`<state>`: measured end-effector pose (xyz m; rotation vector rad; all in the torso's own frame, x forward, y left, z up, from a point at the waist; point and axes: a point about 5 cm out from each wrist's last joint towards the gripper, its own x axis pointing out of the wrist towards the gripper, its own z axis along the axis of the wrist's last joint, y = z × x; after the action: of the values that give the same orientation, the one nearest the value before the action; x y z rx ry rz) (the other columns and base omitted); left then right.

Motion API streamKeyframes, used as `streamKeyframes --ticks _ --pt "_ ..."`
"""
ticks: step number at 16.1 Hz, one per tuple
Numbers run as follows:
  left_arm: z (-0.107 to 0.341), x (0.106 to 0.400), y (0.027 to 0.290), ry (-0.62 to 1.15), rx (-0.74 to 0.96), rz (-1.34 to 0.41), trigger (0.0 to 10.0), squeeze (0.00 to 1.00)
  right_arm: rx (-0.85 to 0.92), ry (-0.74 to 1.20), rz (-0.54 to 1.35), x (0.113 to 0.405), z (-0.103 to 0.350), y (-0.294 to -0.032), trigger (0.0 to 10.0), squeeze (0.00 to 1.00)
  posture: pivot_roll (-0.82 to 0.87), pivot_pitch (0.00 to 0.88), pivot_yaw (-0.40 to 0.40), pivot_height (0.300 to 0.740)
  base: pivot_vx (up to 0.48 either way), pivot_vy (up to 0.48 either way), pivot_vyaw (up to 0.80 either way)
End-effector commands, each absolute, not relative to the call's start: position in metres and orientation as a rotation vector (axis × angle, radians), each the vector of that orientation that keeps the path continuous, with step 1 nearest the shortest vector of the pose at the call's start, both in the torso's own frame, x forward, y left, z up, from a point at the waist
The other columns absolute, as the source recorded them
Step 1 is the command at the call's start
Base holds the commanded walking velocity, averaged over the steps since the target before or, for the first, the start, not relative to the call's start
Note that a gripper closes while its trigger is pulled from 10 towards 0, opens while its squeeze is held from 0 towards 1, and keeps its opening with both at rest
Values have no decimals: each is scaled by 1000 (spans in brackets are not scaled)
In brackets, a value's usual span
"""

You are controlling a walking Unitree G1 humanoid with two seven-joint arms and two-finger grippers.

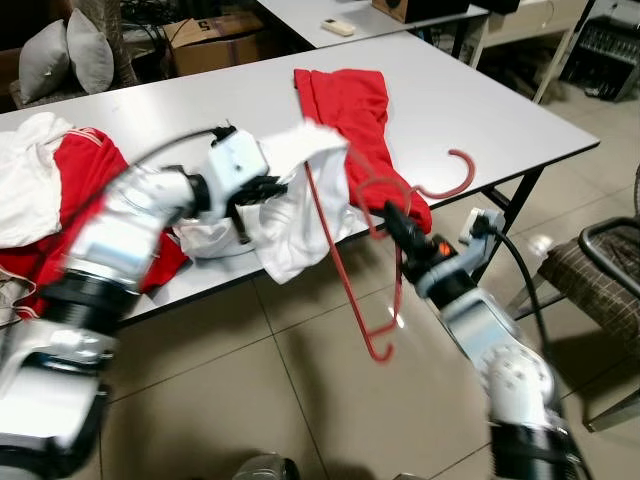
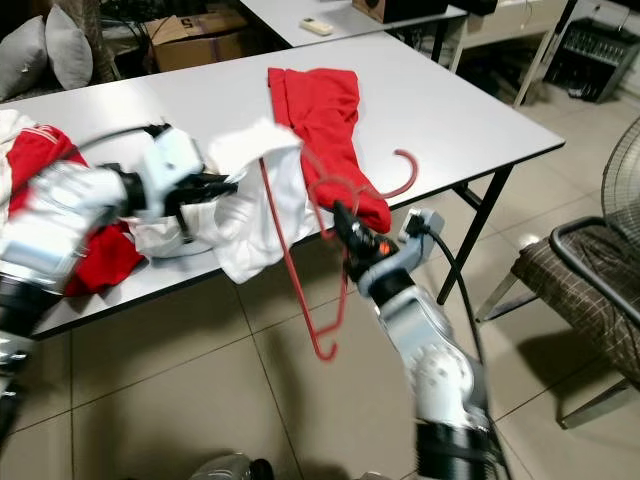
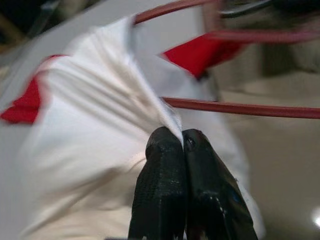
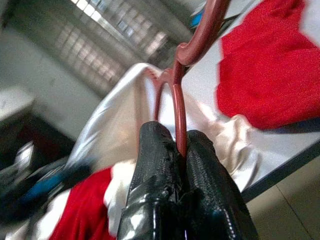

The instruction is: Hang hanger

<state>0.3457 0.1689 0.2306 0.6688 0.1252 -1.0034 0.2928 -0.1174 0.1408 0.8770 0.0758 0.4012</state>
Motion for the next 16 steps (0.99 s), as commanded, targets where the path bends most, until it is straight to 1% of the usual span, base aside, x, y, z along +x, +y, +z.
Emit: streamKeyframes --ticks 1,3,4,6,7,8,11,13,16 --pt "237 338 165 152 675 -1103 0 0 895 26 314 298 144 -129 10000 0 9 2 95 740 0 0 0" --pt "249 323 165 218 686 -1255 0 0 968 17 304 305 147 -121 10000 0 10 1 101 740 0 0 0" --pt "253 317 165 242 701 -1313 0 0 1016 14 321 309 153 -113 10000 0 9 0 102 740 0 0 0" --pt "260 327 163 188 710 -1235 0 0 1014 3 366 313 162 -102 10000 0 9 0 102 740 0 0 0" --pt "260 327 163 188 714 -1230 0 0 1025 -6 372 313 164 -100 10000 0 7 0 102 740 0 0 0" --pt "255 325 162 211 712 -1243 0 0 1074 -21 390 314 170 -96 10000 0 4 0 100 740 0 0 0" --pt "237 312 155 282 651 -1321 0 0 1223 -57 376 323 182 -90 10000 0 4 0 84 740 0 0 0" --pt "226 306 159 335 656 -1314 0 0 1315 -61 331 332 186 -87 10000 0 11 0 73 740 0 0 0" --pt "218 291 161 375 593 -1332 0 0 1417 -46 278 345 189 -84 10000 0 32 0 52 740 0 0 0"
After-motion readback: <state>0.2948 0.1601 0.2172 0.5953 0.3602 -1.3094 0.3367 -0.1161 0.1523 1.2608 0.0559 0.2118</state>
